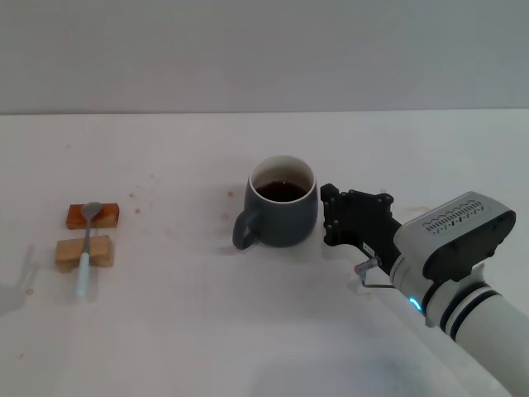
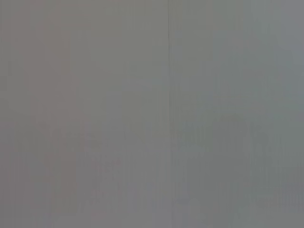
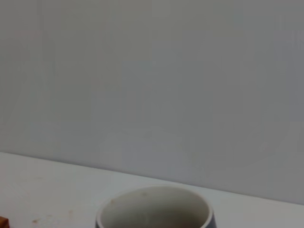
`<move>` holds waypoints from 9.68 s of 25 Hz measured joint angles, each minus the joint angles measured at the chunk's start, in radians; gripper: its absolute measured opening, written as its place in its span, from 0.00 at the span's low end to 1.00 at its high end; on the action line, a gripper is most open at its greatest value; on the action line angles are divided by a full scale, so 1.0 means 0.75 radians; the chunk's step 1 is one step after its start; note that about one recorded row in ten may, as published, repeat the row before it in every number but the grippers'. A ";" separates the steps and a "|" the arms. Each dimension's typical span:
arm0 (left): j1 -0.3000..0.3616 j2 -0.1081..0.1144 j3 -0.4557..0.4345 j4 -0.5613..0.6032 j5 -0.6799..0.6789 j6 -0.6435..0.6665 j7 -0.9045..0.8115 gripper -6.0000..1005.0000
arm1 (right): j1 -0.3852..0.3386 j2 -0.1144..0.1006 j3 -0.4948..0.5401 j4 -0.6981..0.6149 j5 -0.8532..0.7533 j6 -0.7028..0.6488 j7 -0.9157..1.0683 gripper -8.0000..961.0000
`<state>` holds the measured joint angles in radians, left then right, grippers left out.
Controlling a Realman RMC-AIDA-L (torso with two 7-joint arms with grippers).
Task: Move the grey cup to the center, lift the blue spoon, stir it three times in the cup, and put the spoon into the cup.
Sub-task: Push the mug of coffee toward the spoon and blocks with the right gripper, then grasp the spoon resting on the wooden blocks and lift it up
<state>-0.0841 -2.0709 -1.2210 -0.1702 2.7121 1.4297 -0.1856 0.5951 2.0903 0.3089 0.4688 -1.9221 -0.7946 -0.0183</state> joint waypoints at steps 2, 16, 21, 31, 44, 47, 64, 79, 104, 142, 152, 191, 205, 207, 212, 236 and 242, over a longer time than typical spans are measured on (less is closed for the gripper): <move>0.000 0.000 0.000 0.000 0.000 0.000 0.000 0.73 | 0.001 0.000 -0.003 0.004 0.000 0.002 0.000 0.01; 0.008 0.000 0.000 0.000 0.000 0.000 -0.003 0.73 | 0.011 0.003 -0.007 0.050 -0.035 0.039 0.000 0.01; 0.013 0.000 0.002 0.000 0.000 0.001 -0.008 0.73 | -0.003 0.003 -0.006 0.046 -0.035 0.023 -0.007 0.01; 0.055 -0.004 0.065 -0.027 0.008 0.024 -0.015 0.72 | -0.106 -0.008 0.095 -0.090 -0.025 -0.102 -0.003 0.01; 0.160 -0.010 0.309 -0.151 0.002 0.000 -0.015 0.72 | -0.173 -0.011 0.173 -0.176 -0.022 -0.215 -0.011 0.01; 0.156 -0.010 0.349 -0.168 0.001 -0.048 -0.012 0.72 | -0.174 -0.011 0.187 -0.184 -0.020 -0.224 -0.011 0.01; 0.113 -0.010 0.415 -0.220 0.000 -0.274 0.035 0.71 | -0.176 -0.011 0.204 -0.194 -0.020 -0.225 -0.012 0.01; 0.072 -0.010 0.416 -0.221 -0.002 -0.354 0.044 0.70 | -0.176 -0.011 0.204 -0.194 -0.020 -0.225 -0.012 0.01; 0.057 -0.010 0.418 -0.221 -0.002 -0.409 0.109 0.70 | -0.164 -0.011 0.204 -0.194 -0.020 -0.222 -0.012 0.01; 0.062 -0.008 0.419 -0.221 -0.020 -0.405 0.096 0.57 | -0.173 -0.012 0.199 -0.191 -0.031 -0.225 -0.012 0.01; 0.062 -0.008 0.422 -0.221 -0.028 -0.405 0.094 0.52 | -0.174 -0.012 0.194 -0.190 -0.031 -0.225 -0.012 0.01; 0.053 -0.004 0.422 -0.222 -0.033 -0.414 0.082 0.39 | -0.176 -0.012 0.192 -0.189 -0.031 -0.225 -0.012 0.01; 0.061 -0.004 0.426 -0.221 -0.033 -0.404 0.080 0.31 | -0.178 -0.012 0.189 -0.189 -0.031 -0.225 -0.012 0.01; 0.061 -0.004 0.426 -0.221 -0.033 -0.404 0.080 0.31 | -0.178 -0.012 0.189 -0.189 -0.031 -0.225 -0.012 0.01; 0.063 -0.004 0.431 -0.221 -0.033 -0.403 0.080 0.27 | -0.183 -0.012 0.189 -0.188 -0.031 -0.225 -0.012 0.01; 0.053 -0.004 0.427 -0.215 -0.033 -0.413 0.083 0.23 | -0.188 -0.012 0.189 -0.187 -0.032 -0.230 -0.012 0.01; 0.055 -0.004 0.422 -0.212 -0.033 -0.407 0.096 0.21 | -0.189 -0.012 0.189 -0.187 -0.033 -0.237 -0.012 0.01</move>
<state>-0.0429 -2.0739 -0.9048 -0.3295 2.6875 1.1243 -0.1137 0.4533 2.0815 0.4510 0.3283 -1.9467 -0.9722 -0.0276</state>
